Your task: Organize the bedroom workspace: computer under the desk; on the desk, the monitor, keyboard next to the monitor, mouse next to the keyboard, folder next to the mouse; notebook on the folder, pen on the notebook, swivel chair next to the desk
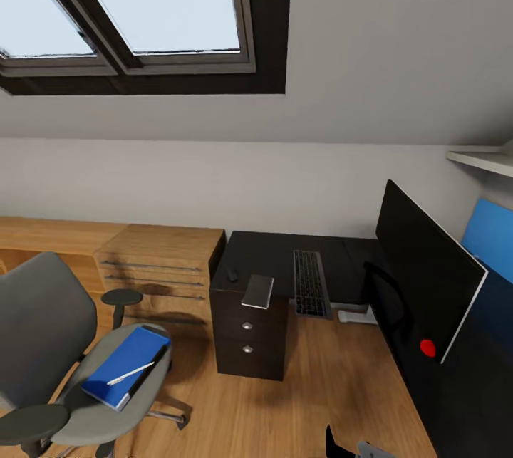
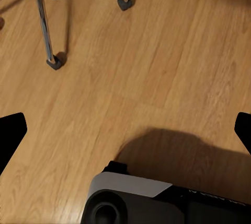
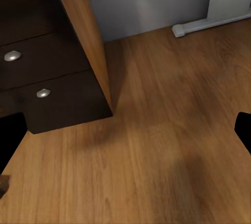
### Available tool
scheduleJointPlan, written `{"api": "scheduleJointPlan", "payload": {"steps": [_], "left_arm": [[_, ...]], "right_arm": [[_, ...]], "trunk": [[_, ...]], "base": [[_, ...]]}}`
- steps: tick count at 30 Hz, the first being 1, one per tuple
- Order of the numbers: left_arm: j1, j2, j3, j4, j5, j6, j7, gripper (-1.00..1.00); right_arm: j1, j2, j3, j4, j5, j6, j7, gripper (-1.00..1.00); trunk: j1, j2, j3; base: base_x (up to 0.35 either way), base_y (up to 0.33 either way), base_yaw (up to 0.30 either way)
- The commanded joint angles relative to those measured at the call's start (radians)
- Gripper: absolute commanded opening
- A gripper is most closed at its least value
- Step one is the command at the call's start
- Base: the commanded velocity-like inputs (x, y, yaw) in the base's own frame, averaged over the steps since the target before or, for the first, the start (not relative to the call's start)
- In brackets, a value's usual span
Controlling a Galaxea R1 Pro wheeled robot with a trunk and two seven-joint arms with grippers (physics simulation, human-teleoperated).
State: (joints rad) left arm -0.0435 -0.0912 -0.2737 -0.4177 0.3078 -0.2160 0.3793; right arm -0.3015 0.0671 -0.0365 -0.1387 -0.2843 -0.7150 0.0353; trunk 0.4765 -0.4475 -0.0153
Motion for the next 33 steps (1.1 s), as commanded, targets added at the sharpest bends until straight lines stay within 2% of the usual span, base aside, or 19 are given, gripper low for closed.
{"api": "scheduleJointPlan", "payload": {"steps": [1, 18, 24, 33], "left_arm": [[-0.001, 0.001, -0.009, 0.000, 0.009, -0.005, 0.007, 1.00], [-0.001, 0.001, -0.009, 0.001, 0.009, -0.005, 0.006, 1.00], [-0.001, 0.001, -0.009, 0.001, 0.009, -0.005, 0.006, 1.00], [-0.001, 0.001, -0.009, 0.001, 0.009, -0.005, 0.006, 1.00]], "right_arm": [[-0.001, 0.000, -0.003, 0.001, -0.003, -0.003, 0.003, 1.00], [-0.001, 0.000, -0.003, 0.001, -0.002, -0.003, 0.005, 1.00], [-0.001, 0.000, -0.003, 0.001, -0.003, -0.003, 0.005, 1.00], [-0.001, 0.000, -0.003, 0.001, -0.003, -0.003, 0.005, 1.00]], "trunk": [[0.000, -0.002, -0.003], [0.000, -0.002, -0.029], [0.000, -0.002, -0.037], [0.000, -0.002, -0.041]], "base": [[0.014, 0.000, 0.010], [0.002, 0.000, -0.010], [0.000, 0.000, -0.146], [0.000, 0.000, -0.256]]}}
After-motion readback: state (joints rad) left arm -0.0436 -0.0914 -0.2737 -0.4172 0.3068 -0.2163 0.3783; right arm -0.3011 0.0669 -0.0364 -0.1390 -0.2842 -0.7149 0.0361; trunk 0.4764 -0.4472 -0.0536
